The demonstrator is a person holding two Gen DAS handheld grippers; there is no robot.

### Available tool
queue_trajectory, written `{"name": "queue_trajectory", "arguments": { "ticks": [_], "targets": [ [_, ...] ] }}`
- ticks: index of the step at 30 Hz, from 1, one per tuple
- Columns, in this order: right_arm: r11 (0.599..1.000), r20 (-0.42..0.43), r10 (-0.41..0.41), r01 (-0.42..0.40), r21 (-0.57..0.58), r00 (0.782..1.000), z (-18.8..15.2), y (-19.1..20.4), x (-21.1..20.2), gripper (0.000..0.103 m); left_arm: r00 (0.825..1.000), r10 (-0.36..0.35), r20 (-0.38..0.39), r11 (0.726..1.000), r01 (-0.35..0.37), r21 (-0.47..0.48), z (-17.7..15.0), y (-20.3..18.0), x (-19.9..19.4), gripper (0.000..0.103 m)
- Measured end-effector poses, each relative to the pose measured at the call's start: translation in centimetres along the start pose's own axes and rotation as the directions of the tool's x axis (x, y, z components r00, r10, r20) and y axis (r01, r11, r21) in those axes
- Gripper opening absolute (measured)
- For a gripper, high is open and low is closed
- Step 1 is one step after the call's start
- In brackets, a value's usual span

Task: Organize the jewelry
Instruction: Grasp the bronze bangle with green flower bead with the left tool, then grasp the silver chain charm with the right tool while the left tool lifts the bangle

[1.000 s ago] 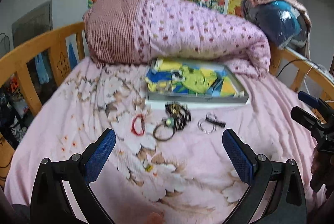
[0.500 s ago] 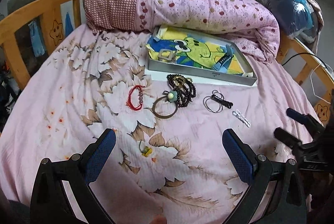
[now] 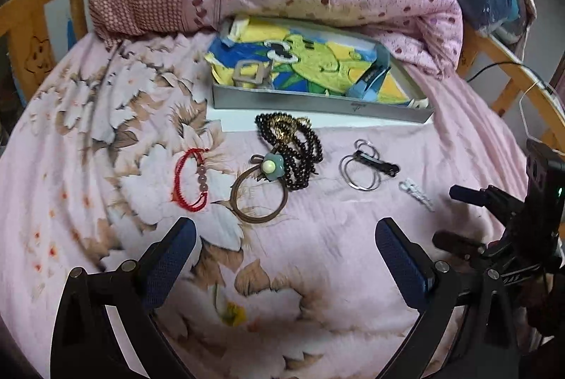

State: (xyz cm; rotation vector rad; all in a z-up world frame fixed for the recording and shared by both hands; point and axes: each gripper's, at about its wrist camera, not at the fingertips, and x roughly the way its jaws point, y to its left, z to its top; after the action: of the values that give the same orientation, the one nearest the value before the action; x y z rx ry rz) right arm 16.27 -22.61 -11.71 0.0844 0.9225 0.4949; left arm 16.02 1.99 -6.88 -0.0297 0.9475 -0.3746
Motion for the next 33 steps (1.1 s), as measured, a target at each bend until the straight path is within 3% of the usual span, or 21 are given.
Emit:
{"name": "queue_trajectory", "arguments": {
  "ticks": [3,9,12,22,27,33],
  "targets": [
    [1.000,0.014,0.005,-0.005,0.024,1.000,0.5,-0.6,0.5,0.098,1.000,-0.019,-0.009,1.000,0.019,0.002,0.4,0.2,1.0,0.083],
    [0.999,0.015,0.011,-0.012,0.041,1.000,1.5,-0.8,1.7,0.063,0.999,-0.033,-0.041,0.999,0.035,0.041,0.7,0.1,3.0,0.048],
    [0.999,0.016,-0.003,0.003,0.050,1.000,1.5,-0.7,2.1,0.058,0.997,-0.030,-0.067,0.998,0.034,0.060,0.7,0.0,4.1,0.038],
    [0.999,0.013,-0.027,0.027,0.044,1.000,0.5,0.3,2.2,0.034,0.993,-0.018,-0.119,0.997,0.026,0.075,0.2,0.2,5.4,0.017],
    [0.999,0.005,-0.015,0.015,0.034,1.000,0.0,1.3,2.3,0.029,0.991,-0.022,-0.130,0.998,0.029,0.051,0.1,0.1,5.3,0.005],
    [1.000,0.002,-0.011,0.011,0.026,1.000,-0.5,2.1,2.2,0.029,0.990,-0.057,-0.132,0.998,0.062,0.033,-0.2,-0.5,4.8,0.000]
  ]
}}
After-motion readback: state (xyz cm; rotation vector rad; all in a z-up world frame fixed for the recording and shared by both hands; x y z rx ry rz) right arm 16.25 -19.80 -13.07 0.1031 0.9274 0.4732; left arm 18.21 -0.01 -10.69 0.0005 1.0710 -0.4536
